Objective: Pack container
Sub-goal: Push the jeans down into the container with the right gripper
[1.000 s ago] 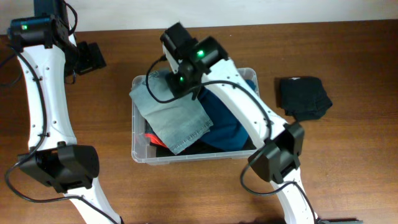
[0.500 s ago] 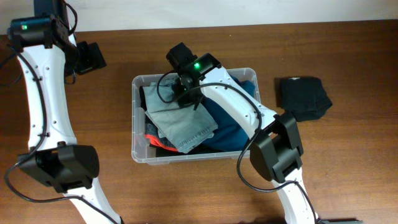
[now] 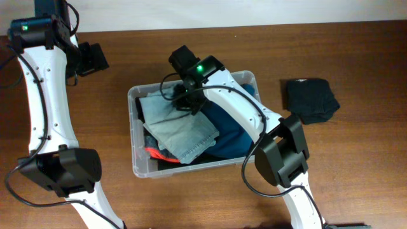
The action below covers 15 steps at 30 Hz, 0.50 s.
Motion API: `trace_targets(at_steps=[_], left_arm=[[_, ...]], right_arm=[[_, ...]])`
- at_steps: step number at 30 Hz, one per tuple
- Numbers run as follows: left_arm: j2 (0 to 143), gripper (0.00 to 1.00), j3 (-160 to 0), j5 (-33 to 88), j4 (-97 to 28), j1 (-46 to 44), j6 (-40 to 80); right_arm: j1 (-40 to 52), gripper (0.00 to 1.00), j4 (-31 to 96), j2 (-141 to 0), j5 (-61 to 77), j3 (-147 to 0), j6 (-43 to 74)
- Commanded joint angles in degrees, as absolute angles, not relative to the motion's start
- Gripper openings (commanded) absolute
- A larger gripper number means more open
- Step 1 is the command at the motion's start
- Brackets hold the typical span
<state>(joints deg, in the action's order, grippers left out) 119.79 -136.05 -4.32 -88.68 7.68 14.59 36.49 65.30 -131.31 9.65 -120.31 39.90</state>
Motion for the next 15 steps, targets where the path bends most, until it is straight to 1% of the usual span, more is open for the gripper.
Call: trace_targets(at_steps=[1, 4, 7, 11, 15], left_arm=[[119.3, 1.00, -135.9, -3.9, -88.7, 7.9, 15.2], [119.3, 1.00, -135.9, -3.9, -88.7, 7.9, 15.2], [119.3, 0.99, -135.9, -3.9, -88.7, 7.9, 15.2], [119.3, 1.00, -135.9, -3.9, -88.7, 7.9, 15.2], [119.3, 0.99, -135.9, -3.9, -88.7, 7.9, 15.2]], right_arm=[[39.7, 0.04, 63.6, -131.8, 14.8, -119.9, 47.6], [39.7, 0.04, 61.7, -131.8, 13.6, -120.4, 47.4], [38.2, 0.04, 63.1, -131.7, 12.9, -123.3, 44.3], [35.5, 0.04, 69.7, -131.4, 11.7, -131.1, 41.6], [33.4, 0.04, 80.6, -131.4, 2.3, -142.0, 40.7]])
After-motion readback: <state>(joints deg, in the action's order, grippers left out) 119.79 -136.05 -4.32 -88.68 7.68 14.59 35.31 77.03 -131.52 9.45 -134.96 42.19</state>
